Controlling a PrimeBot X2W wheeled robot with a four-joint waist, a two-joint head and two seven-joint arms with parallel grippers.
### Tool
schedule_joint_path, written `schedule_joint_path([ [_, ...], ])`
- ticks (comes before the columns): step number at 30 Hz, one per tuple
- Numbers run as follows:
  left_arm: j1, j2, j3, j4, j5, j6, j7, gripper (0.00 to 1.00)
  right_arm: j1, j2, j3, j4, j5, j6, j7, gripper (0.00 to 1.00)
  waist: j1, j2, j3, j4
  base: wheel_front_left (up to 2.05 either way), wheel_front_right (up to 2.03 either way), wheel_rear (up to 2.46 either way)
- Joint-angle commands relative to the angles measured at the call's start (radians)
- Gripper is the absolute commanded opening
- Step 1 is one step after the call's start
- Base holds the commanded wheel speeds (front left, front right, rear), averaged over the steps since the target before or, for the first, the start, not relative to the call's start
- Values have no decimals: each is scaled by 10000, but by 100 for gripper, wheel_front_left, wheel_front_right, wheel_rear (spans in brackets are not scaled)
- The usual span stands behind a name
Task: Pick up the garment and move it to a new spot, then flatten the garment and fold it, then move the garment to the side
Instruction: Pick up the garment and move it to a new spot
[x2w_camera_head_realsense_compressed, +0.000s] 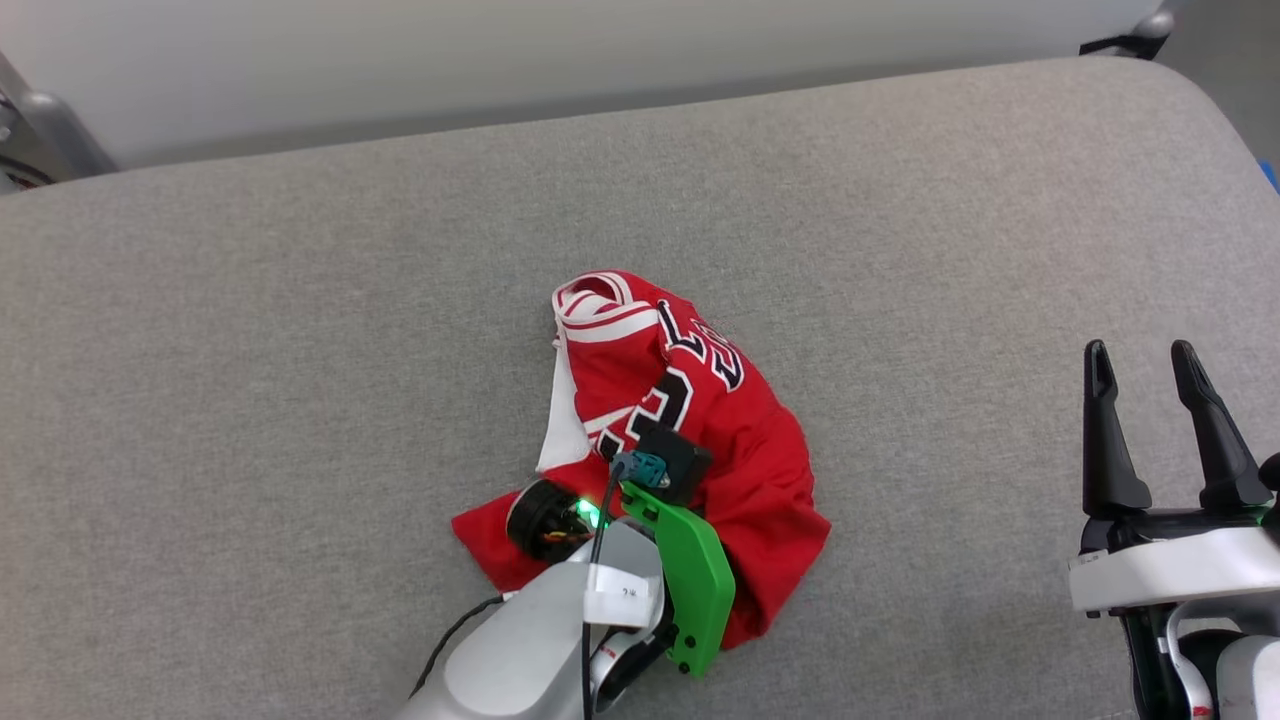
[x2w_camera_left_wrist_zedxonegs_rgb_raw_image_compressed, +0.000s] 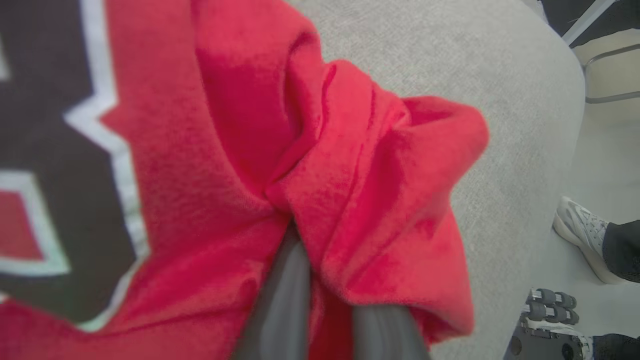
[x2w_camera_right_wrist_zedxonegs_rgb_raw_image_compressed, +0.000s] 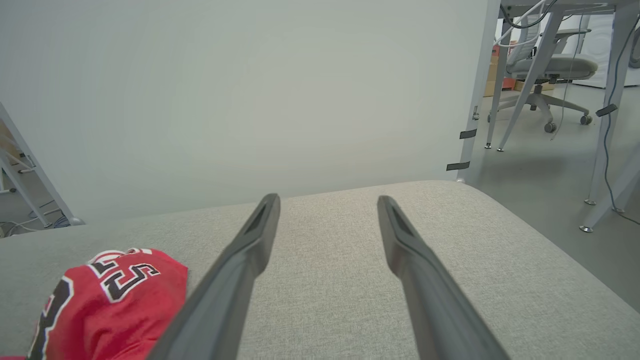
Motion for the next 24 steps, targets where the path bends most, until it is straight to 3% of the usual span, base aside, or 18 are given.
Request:
schedule_joint_path([
  [1, 136, 49, -92, 130, -23, -27, -126, 46, -179, -15, 10, 67, 13, -7, -95, 100, 1, 0, 451, -290, 0, 0, 0],
  [2, 152, 43, -142, 193, -17, -27, -283, 100, -203, -15, 21, 111, -15, -7, -106, 100, 1, 0, 408, -253, 0, 0, 0],
  [13, 650, 99, 293, -399, -116, 281, -2589, 100, 180, -15, 84, 131, -458, -7, 197, 100, 1, 0, -862, 591, 0, 0, 0],
  [24, 1662, 899, 1347, -1883, -185, 1568, -3632, 100, 825, -15, 156, -225, -706, -7, 751, 100, 1, 0, -1671, 1480, 0, 0, 0],
])
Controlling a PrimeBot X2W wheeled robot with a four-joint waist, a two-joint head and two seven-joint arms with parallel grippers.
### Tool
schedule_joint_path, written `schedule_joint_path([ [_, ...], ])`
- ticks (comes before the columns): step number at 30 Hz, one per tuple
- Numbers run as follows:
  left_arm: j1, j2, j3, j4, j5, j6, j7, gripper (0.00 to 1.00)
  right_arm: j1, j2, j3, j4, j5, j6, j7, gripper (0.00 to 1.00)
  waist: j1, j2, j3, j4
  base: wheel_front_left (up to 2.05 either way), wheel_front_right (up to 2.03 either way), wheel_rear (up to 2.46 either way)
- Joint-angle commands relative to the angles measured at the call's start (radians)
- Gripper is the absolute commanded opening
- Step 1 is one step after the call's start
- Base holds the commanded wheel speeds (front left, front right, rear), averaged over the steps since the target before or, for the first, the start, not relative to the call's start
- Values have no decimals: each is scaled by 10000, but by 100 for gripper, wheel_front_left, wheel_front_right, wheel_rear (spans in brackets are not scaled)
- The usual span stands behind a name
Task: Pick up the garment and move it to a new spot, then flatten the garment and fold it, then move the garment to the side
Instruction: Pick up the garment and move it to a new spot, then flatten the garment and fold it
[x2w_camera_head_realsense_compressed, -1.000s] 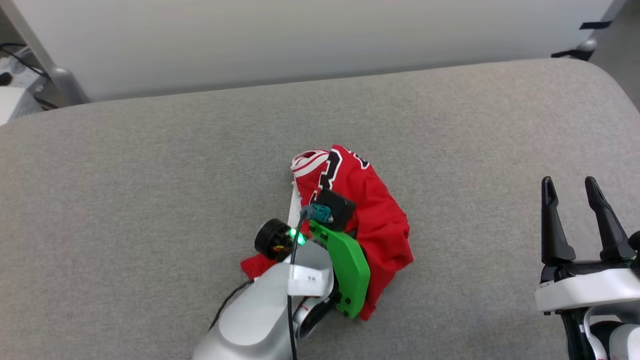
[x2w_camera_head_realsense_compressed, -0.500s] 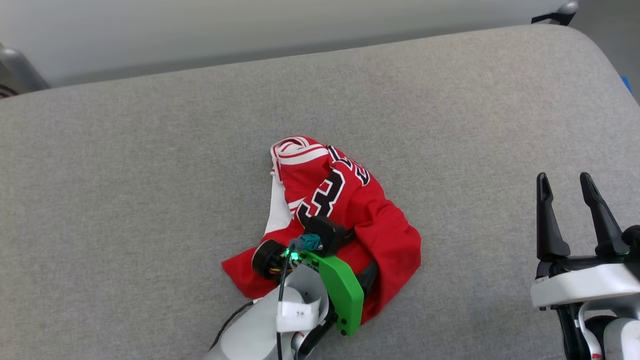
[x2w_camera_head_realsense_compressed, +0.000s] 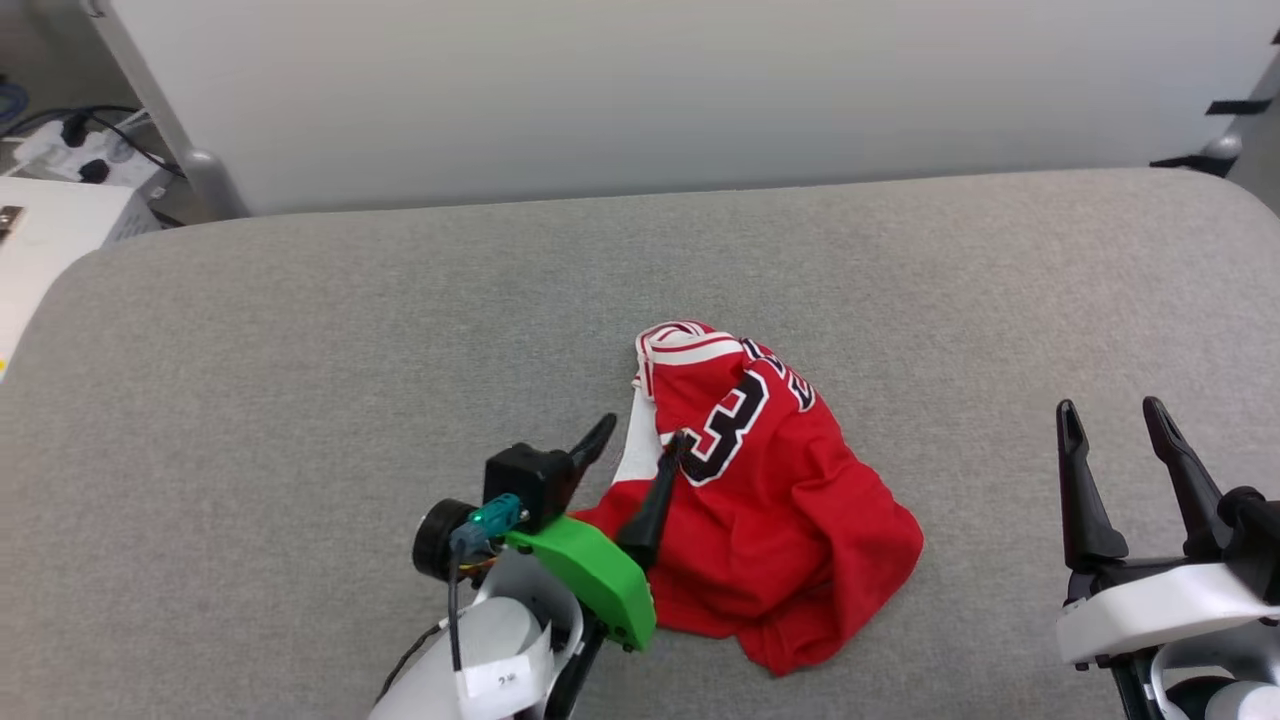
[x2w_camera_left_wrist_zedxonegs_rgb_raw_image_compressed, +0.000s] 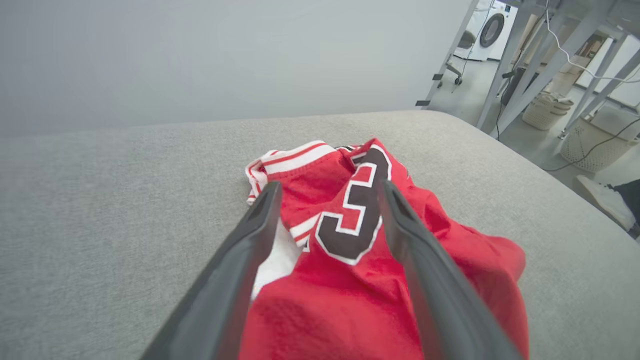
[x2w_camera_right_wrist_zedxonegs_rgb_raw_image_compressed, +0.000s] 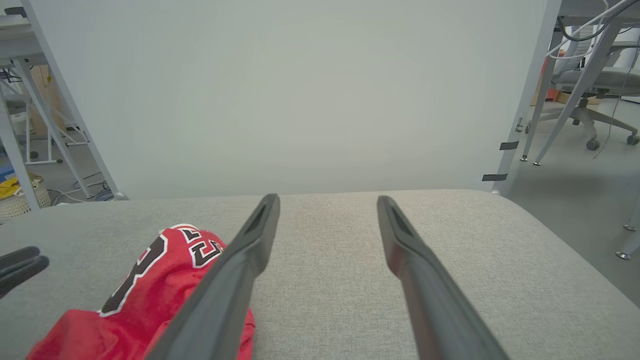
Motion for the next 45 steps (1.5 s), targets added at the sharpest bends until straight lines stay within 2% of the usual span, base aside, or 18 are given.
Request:
schedule_joint_path([
  [1, 223, 147, 194, -199, -38, 177, -114, 100, 156, -15, 13, -80, -61, -7, 53, 100, 0, 0, -430, 490, 0, 0, 0],
  [6, 675, 614, 1045, -1043, 11, 807, -286, 100, 371, -15, 37, -231, -101, -7, 225, 100, 0, 0, -547, 779, 0, 0, 0],
  [16, 1642, 1662, 2304, -2432, 274, 1634, -335, 100, 560, -14, 79, -361, -168, -7, 373, 100, 0, 0, -523, 1001, 0, 0, 0],
  [22, 2152, 2000, 2394, -2893, 312, 1788, -274, 100, 663, -14, -17, -340, -174, -7, 464, 100, 0, 0, -502, 997, 0, 0, 0],
  [31, 2245, 2046, 2259, -3226, 297, 1857, -77, 100, 736, -14, -111, -186, -142, -7, 696, 100, 0, 0, -532, 982, 0, 0, 0],
  [34, 2240, 2047, 2242, -3270, 275, 1871, -46, 100, 773, -37, 277, -35, -94, -7, 1314, 100, 0, 0, -513, 967, 0, 0, 0],
  [36, 2219, 2035, 2225, -3291, 261, 1866, -41, 100, 794, -302, 841, 39, 116, -7, 2019, 100, 0, 0, -481, 997, 0, 0, 0],
  [41, 2037, 2011, 2152, -3319, 284, 1810, -31, 100, 657, -1395, 2294, 67, 1003, -7, 3935, 100, 0, 0, -314, 1219, 0, 0, 0],
  [45, 1836, 2005, 2098, -3312, 348, 1765, -39, 100, 291, -2161, 3398, 3, 1651, -7, 5051, 100, 0, 0, -104, 1455, 0, 0, 0],
])
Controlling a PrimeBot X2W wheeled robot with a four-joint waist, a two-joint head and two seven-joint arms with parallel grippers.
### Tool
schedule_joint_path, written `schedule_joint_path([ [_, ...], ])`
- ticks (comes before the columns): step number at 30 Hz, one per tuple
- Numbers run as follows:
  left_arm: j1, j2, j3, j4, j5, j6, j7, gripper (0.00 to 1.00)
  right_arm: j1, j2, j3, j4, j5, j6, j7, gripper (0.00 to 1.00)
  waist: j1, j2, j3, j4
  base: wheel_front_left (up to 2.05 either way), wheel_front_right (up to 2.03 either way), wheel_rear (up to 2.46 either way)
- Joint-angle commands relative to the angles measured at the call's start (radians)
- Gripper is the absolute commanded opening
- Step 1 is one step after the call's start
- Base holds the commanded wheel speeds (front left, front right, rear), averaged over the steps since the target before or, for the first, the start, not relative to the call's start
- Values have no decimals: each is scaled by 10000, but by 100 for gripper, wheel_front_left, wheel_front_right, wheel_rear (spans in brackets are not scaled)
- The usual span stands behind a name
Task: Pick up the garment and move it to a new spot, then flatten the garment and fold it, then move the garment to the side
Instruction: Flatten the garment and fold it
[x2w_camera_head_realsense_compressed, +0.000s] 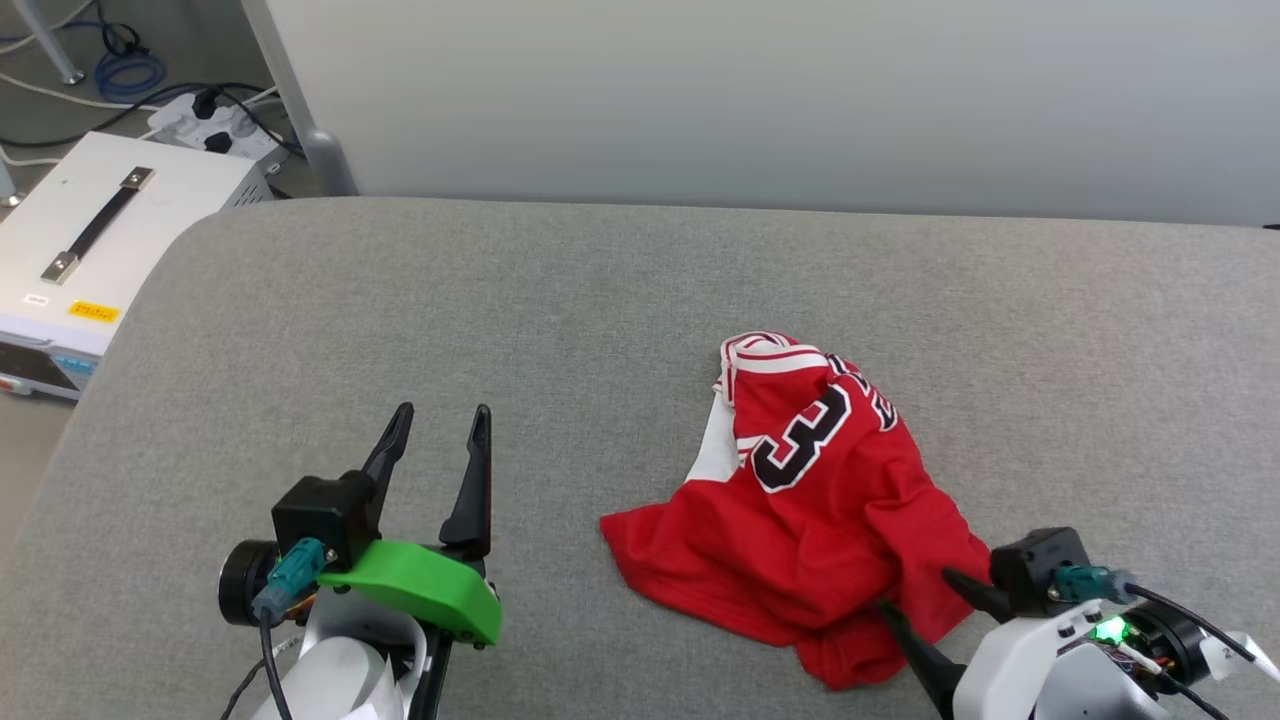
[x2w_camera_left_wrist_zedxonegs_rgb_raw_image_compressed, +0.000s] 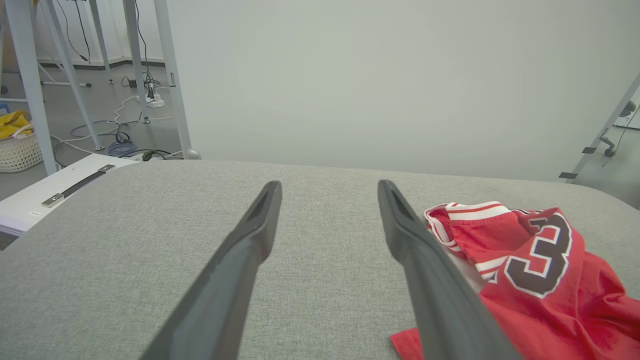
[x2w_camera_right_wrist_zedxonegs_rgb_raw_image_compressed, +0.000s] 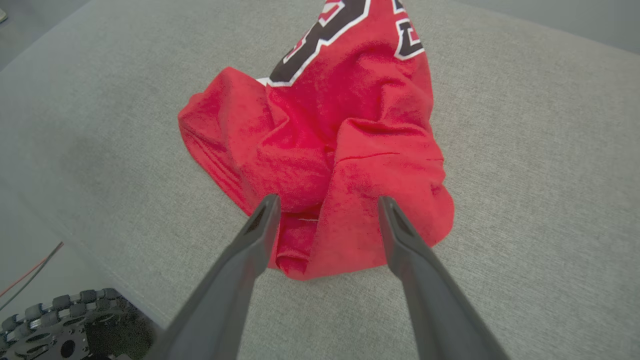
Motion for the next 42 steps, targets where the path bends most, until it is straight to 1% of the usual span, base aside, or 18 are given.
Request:
schedule_joint_path([
  [1, -211, 11, -13, -27, 97, -29, 2, 100, -369, -225, 310, -52, 200, -7, 244, 100, 0, 0, 204, 201, 0, 0, 0],
  [4, -341, -47, -15, -30, 123, -35, -35, 100, -861, -668, 1147, -49, 500, -7, 633, 100, 0, 0, 430, 380, 0, 0, 0],
  [9, -562, -259, -73, 10, 148, -89, -106, 100, -1708, -1024, 2290, 388, 917, -7, 1047, 100, 0, 0, 882, 682, 0, 0, 0],
  [14, -763, -462, -119, 164, 189, -193, -176, 100, -2446, -1275, 2841, 1318, 896, -7, 1240, 100, 0, 0, 1233, 910, 0, 0, 0],
  [15, -832, -540, -148, 245, 217, -247, -199, 100, -2605, -1265, 2946, 1708, 940, -7, 1266, 100, 0, 0, 1330, 990, 0, 0, 0],
  [18, -907, -643, -167, 374, 257, -315, -228, 100, -2752, -1225, 3072, 2202, 1050, -7, 1258, 100, 0, 0, 1427, 1054, 0, 0, 0],
  [19, -954, -735, -106, 510, 242, -369, -252, 100, -2922, -1135, 3320, 2609, 1336, -7, 1108, 42, 0, 0, 1493, 1058, 0, 0, 0],
  [20, -971, -741, -72, 535, 245, -374, -257, 100, -2955, -1100, 3386, 2657, 1457, -7, 1069, 24, 0, 0, 1495, 1060, 0, 0, 0],
  [21, -992, -741, -21, 558, 250, -376, -262, 100, -3017, -1069, 3456, 2671, 1568, -7, 985, 0, 0, 0, 1491, 1061, 0, 0, 0],
  [28, -957, -715, 149, 654, 337, -393, -281, 100, -3503, -1067, 3516, 2249, 1753, -7, 162, 0, 0, 0, 1338, 943, 0, 0, 0],
  [32, -888, -725, 180, 696, 362, -389, -285, 100, -3791, -932, 3058, 1609, 1526, -7, -549, 0, 0, 0, 1143, 812, 0, 0, 0],
  [34, -847, -725, 179, 699, 370, -393, -286, 100, -3914, -852, 2574, 1349, 1345, -7, -805, 0, 0, 0, 1042, 738, 0, 0, 0],
  [36, -819, -708, 165, 712, 386, -399, -287, 100, -3993, -727, 1840, 1186, 1171, -7, -1028, 0, 0, 0, 953, 659, 0, 0, 0],
  [40, -755, -655, 109, 712, 390, -408, -247, 100, -3967, -512, 106, 1191, 787, -7, -1161, 0, 0, 0, 841, 524, 0, 0, 0],
  [41, -747, -642, 99, 704, 387, -403, -237, 100, -3891, -428, -528, 1290, 710, -7, -1169, 0, 0, 0, 820, 486, 0, 0, 0],
  [42, -739, -634, 95, 697, 386, -395, -232, 100, -3812, -378, -950, 1407, 687, -7, -1139, 0, 0, 0, 810, 464, 0, 0, 0],
])
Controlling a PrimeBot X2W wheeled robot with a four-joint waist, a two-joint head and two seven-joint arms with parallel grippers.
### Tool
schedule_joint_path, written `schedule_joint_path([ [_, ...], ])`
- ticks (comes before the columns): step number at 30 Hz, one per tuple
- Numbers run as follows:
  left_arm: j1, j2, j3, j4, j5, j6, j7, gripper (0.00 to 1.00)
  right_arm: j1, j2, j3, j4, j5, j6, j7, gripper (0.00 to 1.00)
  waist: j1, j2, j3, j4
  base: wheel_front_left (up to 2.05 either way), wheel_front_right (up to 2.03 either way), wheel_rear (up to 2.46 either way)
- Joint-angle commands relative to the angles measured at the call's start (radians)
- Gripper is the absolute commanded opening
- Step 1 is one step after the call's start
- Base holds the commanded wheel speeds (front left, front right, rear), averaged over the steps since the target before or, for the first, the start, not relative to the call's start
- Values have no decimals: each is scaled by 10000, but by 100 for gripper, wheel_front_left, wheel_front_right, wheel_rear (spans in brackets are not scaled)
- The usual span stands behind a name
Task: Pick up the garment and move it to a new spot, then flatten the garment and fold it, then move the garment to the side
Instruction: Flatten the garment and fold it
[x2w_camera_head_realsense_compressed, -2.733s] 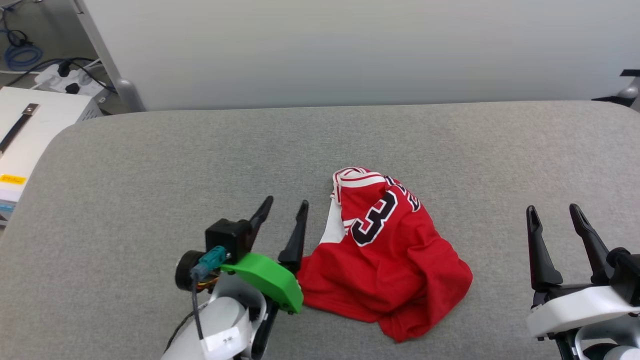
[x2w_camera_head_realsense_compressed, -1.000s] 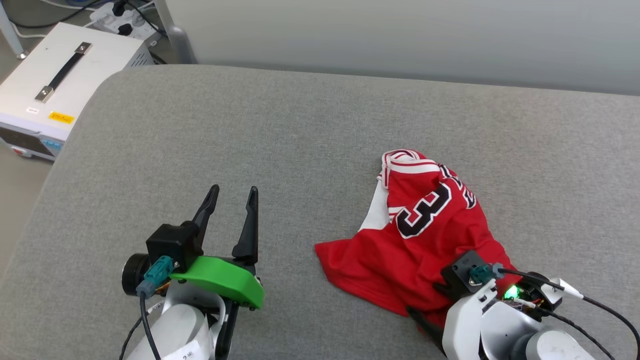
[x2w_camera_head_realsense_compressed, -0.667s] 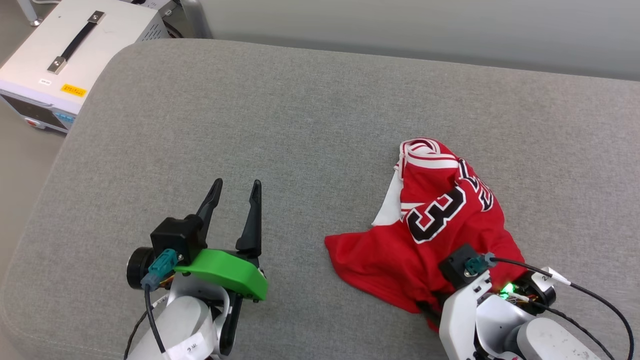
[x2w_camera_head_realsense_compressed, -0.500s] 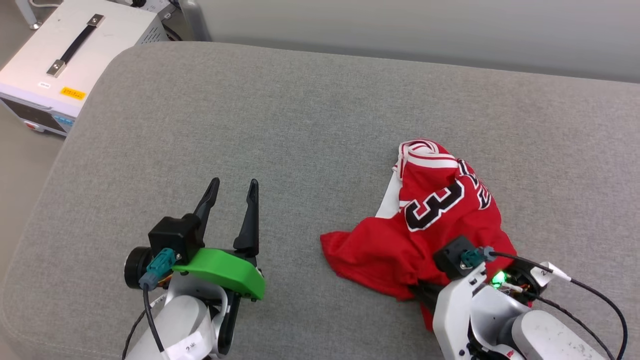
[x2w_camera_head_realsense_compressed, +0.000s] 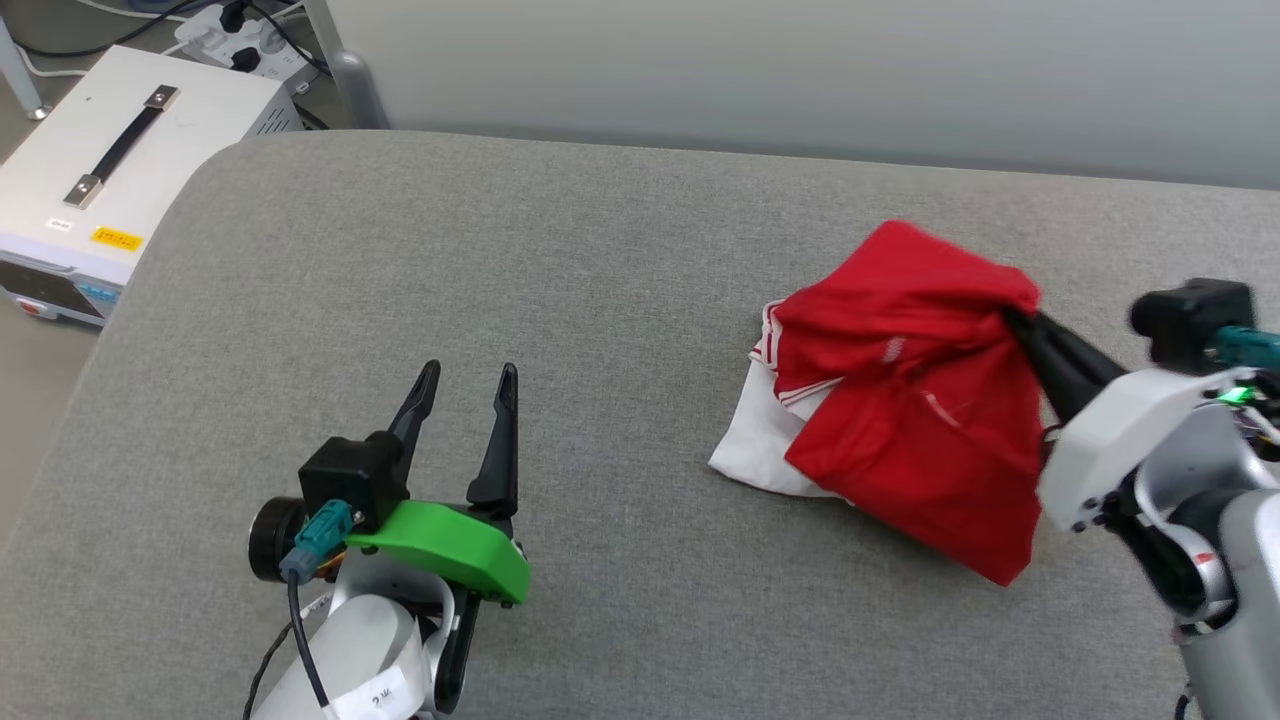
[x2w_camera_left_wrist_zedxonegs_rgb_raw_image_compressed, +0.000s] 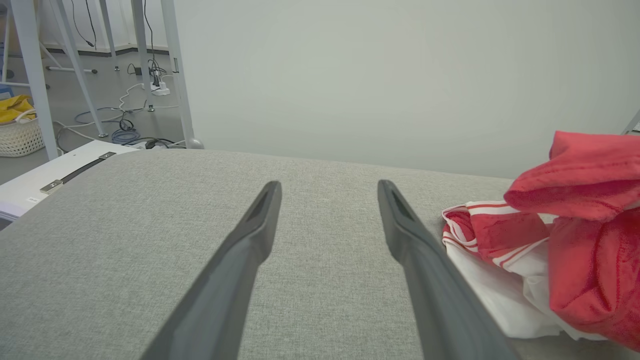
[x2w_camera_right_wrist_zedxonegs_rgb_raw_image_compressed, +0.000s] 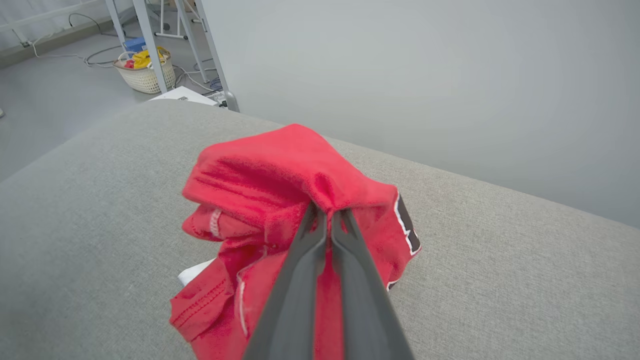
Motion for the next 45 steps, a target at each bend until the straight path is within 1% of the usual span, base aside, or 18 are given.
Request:
schedule_joint_path([
  [1, 81, 42, 6, -7, 107, 4, -3, 100, 139, 86, -457, 172, -62, -6, -8, 0, 0, 0, -44, -68, 0, 0, 0],
  [3, 91, 38, -21, -26, 98, 20, 22, 100, 406, 182, -1573, 662, -109, -6, 16, 0, 0, 0, -30, -87, 0, 0, 0],
  [7, 104, 71, -37, -62, 88, 55, 59, 100, 1083, 554, -3396, 1529, -171, -6, 9, 0, 0, 0, 44, -116, 0, 0, 0],
  [9, 126, 109, -12, -85, 74, 86, 64, 100, 1435, 768, -4151, 1932, -210, -6, -10, 0, 0, 0, 100, -152, 0, 0, 0],
  [12, 169, 162, 41, -120, 50, 141, 61, 100, 1867, 1116, -4960, 2534, -224, -6, -14, 0, 0, 0, 190, -230, 0, 0, 0],
  [15, 213, 196, 67, -148, 33, 195, 63, 100, 2137, 1411, -5401, 3025, -282, -6, -33, 0, 0, 0, 254, -308, 0, 0, 0],
  [16, 240, 213, 77, -156, 15, 215, 63, 100, 2227, 1587, -5573, 3294, -312, -6, -122, 15, 0, 0, 276, -355, 0, 0, 0],
  [17, 250, 220, 77, -154, 6, 219, 65, 100, 2258, 1629, -5588, 3374, -353, -6, -195, 38, 0, 0, 281, -370, 0, 0, 0],
  [18, 291, 256, 91, -155, -20, 244, 69, 100, 2160, 1754, -5706, 3328, -448, -6, -1063, 100, 0, 0, 263, -440, 0, 0, 0],
  [21, 345, 304, 100, -138, -45, 272, 93, 100, 1978, 1942, -5844, 3049, -674, -6, -2269, 100, 0, 0, 172, -514, 0, 0, 0],
  [23, 389, 325, 92, -123, -65, 286, 116, 100, 1928, 2041, -5828, 2857, -816, -6, -2858, 100, 0, 0, 84, -536, 0, 0, 0],
  [27, 475, 359, 63, -113, -104, 295, 160, 100, 1921, 2109, -5757, 2440, -1174, -6, -3819, 100, 0, 0, -113, -543, 0, 0, 0],
  [30, 562, 394, 41, -93, -135, 298, 189, 100, 2046, 2162, -5477, 1984, -1514, -6, -4263, 100, 0, 0, -284, -545, 0, 0, 0],
  [33, 675, 433, 20, -88, -170, 316, 225, 100, 2344, 2280, -5015, 1301, -1780, -6, -4381, 100, 0, 0, -434, -556, 0, 0, 0],
  [36, 778, 470, 16, -83, -205, 344, 252, 100, 2691, 2349, -4586, 750, -1948, -6, -4249, 100, 0, 0, -553, -563, 0, 0, 0],
  [40, 899, 499, -7, -104, -242, 382, 285, 100, 3238, 2396, -4079, 193, -2121, -6, -3795, 100, 0, 0, -698, -580, 0, 0, 0],
  [43, 974, 509, -15, -143, -273, 416, 296, 100, 3610, 2399, -3456, -132, -2126, -6, -3306, 100, 0, 0, -741, -601, 0, 0, 0],
  [45, 985, 504, -36, -164, -285, 423, 308, 100, 3796, 2261, -2940, -265, -2043, -6, -2845, 100, 0, 0, -743, -599, 0, 0, 0],
])
